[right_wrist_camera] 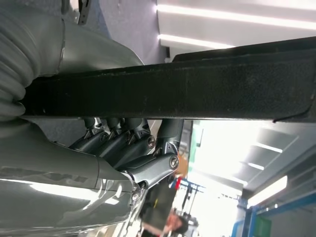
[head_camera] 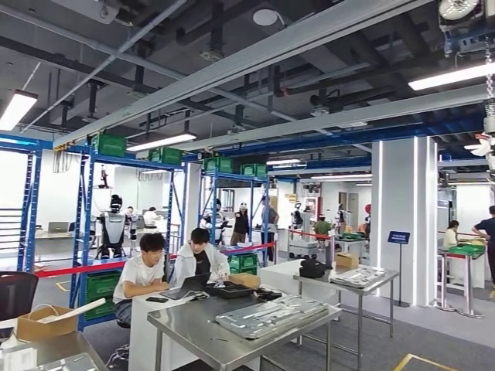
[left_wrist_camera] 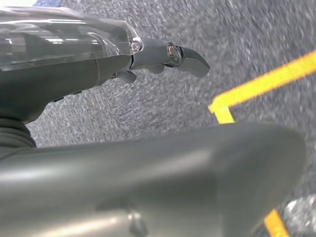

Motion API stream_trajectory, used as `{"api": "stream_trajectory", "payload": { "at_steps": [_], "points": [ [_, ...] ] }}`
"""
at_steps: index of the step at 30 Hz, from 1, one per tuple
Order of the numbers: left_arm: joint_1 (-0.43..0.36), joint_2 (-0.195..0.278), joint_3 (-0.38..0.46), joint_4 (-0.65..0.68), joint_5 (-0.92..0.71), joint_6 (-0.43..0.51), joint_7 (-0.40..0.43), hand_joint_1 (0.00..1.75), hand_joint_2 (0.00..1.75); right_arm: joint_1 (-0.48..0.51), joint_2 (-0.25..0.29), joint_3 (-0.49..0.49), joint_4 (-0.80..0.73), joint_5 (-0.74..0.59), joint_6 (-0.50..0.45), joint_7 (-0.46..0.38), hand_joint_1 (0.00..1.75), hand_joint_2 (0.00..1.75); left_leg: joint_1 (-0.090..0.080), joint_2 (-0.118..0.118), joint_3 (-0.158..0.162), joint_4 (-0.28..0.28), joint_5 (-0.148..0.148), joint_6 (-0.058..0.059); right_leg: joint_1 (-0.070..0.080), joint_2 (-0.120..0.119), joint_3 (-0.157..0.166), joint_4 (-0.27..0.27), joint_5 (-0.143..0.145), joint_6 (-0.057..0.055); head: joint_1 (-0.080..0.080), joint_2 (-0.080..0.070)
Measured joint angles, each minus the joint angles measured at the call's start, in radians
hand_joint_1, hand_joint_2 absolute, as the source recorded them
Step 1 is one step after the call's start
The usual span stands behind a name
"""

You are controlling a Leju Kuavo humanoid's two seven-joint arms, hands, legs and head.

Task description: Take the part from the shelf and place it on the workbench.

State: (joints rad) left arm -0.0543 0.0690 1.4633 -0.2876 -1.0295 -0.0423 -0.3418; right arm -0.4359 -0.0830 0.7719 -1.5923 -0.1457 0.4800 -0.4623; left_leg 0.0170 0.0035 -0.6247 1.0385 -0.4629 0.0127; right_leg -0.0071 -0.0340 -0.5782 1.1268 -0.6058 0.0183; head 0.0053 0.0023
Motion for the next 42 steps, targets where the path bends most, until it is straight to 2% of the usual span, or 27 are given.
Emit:
{"api": "stream_trajectory", "payload": {
  "at_steps": [2,3,4,6,8,9,10,12,14,16,18,19,20,22,24,25,27,29,31,32,33,34,35,36,38,40,42],
  "points": [
    [-0.003,0.0,0.0,0.0,0.0,0.0,-0.001,0.0,1.75,0.002,-0.003,0.0,0.003,0.0,0.001,0.0,1.75,1.75,-0.006,-0.025,-0.001,0.0,0.002,0.007,0.001,0.025,-0.064,0.136,-0.055,-0.005,0.0,0.0],
    [-0.003,0.0,0.0,0.0,0.0,0.0,-0.001,0.0,1.75,0.004,-0.003,0.0,0.005,0.0,0.001,0.0,1.75,1.75,-0.01,-0.038,-0.002,0.0,0.003,0.01,0.003,0.028,-0.083,0.172,-0.059,-0.009,0.0,0.0],
    [-0.002,-0.001,0.0,0.0,0.0,0.0,-0.001,0.0,1.75,0.004,-0.004,0.0,0.006,0.0,0.001,0.0,1.75,1.75,-0.013,-0.052,-0.001,0.001,0.003,0.011,0.006,0.032,-0.086,0.17,-0.043,-0.014,0.0,0.0],
    [-0.001,-0.001,0.0,0.0,0.0,-0.001,-0.001,0.0,1.75,0.002,-0.004,0.0,0.007,-0.001,0.002,0.001,1.75,1.75,-0.016,-0.08,0.002,0.001,0.004,0.012,0.015,0.056,-0.043,0.062,0.032,-0.032,0.0,0.0],
    [-0.004,-0.005,0.0,0.0,0.0,-0.001,-0.001,0.0,1.75,-0.001,-0.004,0.0,0.006,-0.002,0.002,0.002,1.75,1.75,-0.016,-0.105,0.001,0.001,0.006,0.011,0.019,0.106,0.005,-0.054,0.092,-0.049,0.0,0.0],
    [-0.004,-0.007,0.0,0.0,0.0,-0.002,-0.001,0.0,1.75,-0.002,-0.004,0.0,0.006,-0.003,0.002,0.003,1.75,1.75,-0.013,-0.117,-0.002,0.001,0.008,0.008,0.021,0.122,0.016,-0.083,0.103,-0.053,0.0,0.001],
    [-0.004,-0.009,0.0,0.0,0.0,-0.002,-0.002,0.0,1.75,-0.003,-0.004,0.0,0.006,-0.004,0.002,0.004,1.75,1.75,-0.01,-0.129,-0.006,0.0,0.011,0.004,0.022,0.124,0.019,-0.093,0.102,-0.055,-0.001,0.001],
    [0.001,-0.01,0.0,0.0,0.0,-0.003,-0.002,0.0,1.75,-0.007,-0.002,0.0,0.005,-0.004,0.002,0.006,1.75,1.75,-0.007,-0.142,-0.012,-0.003,0.016,-0.006,0.022,0.096,0.029,-0.116,0.105,-0.053,-0.001,0.001],
    [0.003,-0.011,0.0,0.0,0.0,-0.003,-0.002,0.0,1.75,-0.011,0.002,0.0,0.004,-0.004,0.002,0.007,1.75,1.75,-0.011,-0.101,-0.029,0.027,-0.009,-0.016,0.017,0.067,0.04,-0.143,0.113,-0.051,-0.001,0.001],
    [-0.002,-0.011,0.0,0.0,0.001,-0.003,-0.004,0.0,1.75,-0.012,0.004,0.0,0.005,-0.005,0.002,0.009,1.75,1.75,-0.009,-0.043,-0.076,0.128,-0.067,-0.028,0.015,0.038,0.045,-0.152,0.117,-0.05,-0.001,0.0],
    [-0.007,-0.012,0.0,0.0,0.002,-0.006,-0.006,0.0,1.75,-0.012,0.003,0.0,0.007,-0.005,0.002,0.011,1.75,1.75,0.002,-0.021,-0.123,0.228,-0.103,-0.042,0.014,0.006,0.045,-0.151,0.114,-0.047,-0.001,0.0],
    [-0.007,-0.013,0.0,0.0,0.002,-0.008,-0.007,0.0,1.75,-0.012,0.003,0.0,0.008,-0.006,0.002,0.012,1.75,1.75,0.009,-0.015,-0.125,0.237,-0.098,-0.049,0.013,-0.009,0.045,-0.15,0.112,-0.044,-0.001,0.0],
    [-0.006,-0.013,0.0,0.0,0.002,-0.009,-0.008,0.0,1.75,-0.013,0.003,0.0,0.008,-0.007,0.003,0.013,1.75,1.75,0.016,-0.008,-0.108,0.207,-0.074,-0.057,0.011,-0.023,0.046,-0.148,0.109,-0.039,-0.001,0.0],
    [-0.006,-0.016,0.0,0.001,0.001,-0.011,-0.011,0.0,1.75,-0.014,0.003,0.0,0.008,-0.01,0.003,0.016,1.75,1.75,0.023,0.03,-0.041,0.085,-0.018,-0.069,0.009,-0.045,0.049,-0.14,0.099,-0.024,-0.001,0.0],
    [-0.008,-0.018,0.0,0.001,0.001,-0.011,-0.013,0.0,1.75,-0.016,0.003,0.0,0.008,-0.013,0.004,0.019,1.75,1.75,0.019,0.057,-0.004,0.01,0.004,-0.058,0.012,-0.062,0.05,-0.13,0.088,-0.009,-0.002,0.0],
    [-0.008,-0.019,0.0,0.002,0.001,-0.012,-0.014,0.0,1.75,-0.017,0.003,0.0,0.008,-0.014,0.004,0.02,1.75,1.75,0.014,0.057,-0.003,0.005,0.001,-0.047,0.014,-0.07,0.051,-0.128,0.085,-0.004,-0.002,0.0],
    [-0.005,-0.018,0.0,0.001,0.001,-0.012,-0.014,0.0,1.75,-0.018,0.002,0.001,0.008,-0.016,0.004,0.021,1.75,1.75,0.01,0.034,-0.006,0.004,0.002,-0.025,0.01,-0.081,0.056,-0.127,0.08,0.003,-0.003,0.0],
    [-0.002,-0.016,0.0,0.001,0.001,-0.012,-0.015,0.0,1.75,-0.019,0.003,0.001,0.008,-0.018,0.004,0.021,1.75,1.75,0.008,0.016,-0.004,0.002,0.004,-0.012,0.002,-0.049,0.046,-0.093,0.05,0.007,-0.003,0.0],
    [-0.005,-0.015,0.0,0.001,0.001,-0.012,-0.016,0.0,1.75,-0.018,0.001,0.001,0.008,-0.019,0.004,0.021,1.75,1.75,0.003,-0.005,-0.004,0.001,0.005,-0.001,-0.001,0.004,-0.007,0.026,-0.015,0.005,-0.003,0.0],
    [-0.007,-0.015,0.0,0.001,0.001,-0.012,-0.017,0.0,1.75,-0.016,0.0,0.001,0.009,-0.019,0.004,0.021,1.75,1.75,-0.001,-0.018,-0.004,0.001,0.006,0.004,0.0,0.018,-0.044,0.101,-0.045,0.002,-0.003,0.0],
    [-0.008,-0.014,0.0,0.001,0.001,-0.012,-0.018,0.0,1.75,-0.014,-0.002,0.001,0.011,-0.019,0.004,0.021,1.75,1.75,-0.005,-0.031,-0.004,0.001,0.006,0.007,0.002,0.025,-0.075,0.159,-0.061,-0.003,-0.003,0.0],
    [-0.007,-0.014,0.0,0.001,0.001,-0.012,-0.018,0.0,1.75,-0.013,-0.002,0.001,0.012,-0.02,0.004,0.021,1.75,1.75,-0.01,-0.046,-0.003,0.002,0.006,0.009,0.004,0.029,-0.091,0.181,-0.055,-0.009,-0.003,0.0],
    [-0.007,-0.015,0.0,0.001,0.0,-0.013,-0.019,0.0,1.75,-0.012,-0.003,0.001,0.013,-0.02,0.004,0.022,1.75,1.75,-0.013,-0.06,-0.002,0.002,0.007,0.01,0.009,0.034,-0.088,0.162,-0.03,-0.016,-0.003,0.0],
    [-0.006,-0.015,0.0,0.001,0.0,-0.013,-0.019,0.0,1.75,-0.012,-0.003,0.001,0.014,-0.021,0.004,0.022,1.75,1.75,-0.015,-0.074,0.0,0.002,0.007,0.011,0.015,0.044,-0.068,0.107,0.01,-0.025,-0.003,0.0],
    [-0.007,-0.019,0.0,0.001,0.0,-0.013,-0.019,0.0,1.75,-0.014,-0.003,0.001,0.014,-0.024,0.004,0.022,1.75,1.75,-0.014,-0.1,0.0,0.002,0.008,0.01,0.025,0.098,-0.016,-0.028,0.085,-0.044,-0.003,0.0],
    [-0.008,-0.021,0.0,0.002,0.0,-0.013,-0.021,0.0,1.75,-0.015,-0.003,0.001,0.014,-0.028,0.005,0.022,1.75,1.75,-0.008,-0.123,-0.006,0.001,0.012,0.006,0.029,0.132,0.008,-0.094,0.111,-0.053,-0.002,0.0],
    [-0.003,-0.02,0.0,0.001,0.0,-0.013,-0.023,0.0,1.75,-0.015,-0.002,0.0,0.014,-0.035,0.006,0.024,1.75,1.75,-0.006,-0.141,-0.011,-0.002,0.017,-0.002,0.028,0.115,0.016,-0.112,0.111,-0.053,-0.002,0.0]
  ]
}}
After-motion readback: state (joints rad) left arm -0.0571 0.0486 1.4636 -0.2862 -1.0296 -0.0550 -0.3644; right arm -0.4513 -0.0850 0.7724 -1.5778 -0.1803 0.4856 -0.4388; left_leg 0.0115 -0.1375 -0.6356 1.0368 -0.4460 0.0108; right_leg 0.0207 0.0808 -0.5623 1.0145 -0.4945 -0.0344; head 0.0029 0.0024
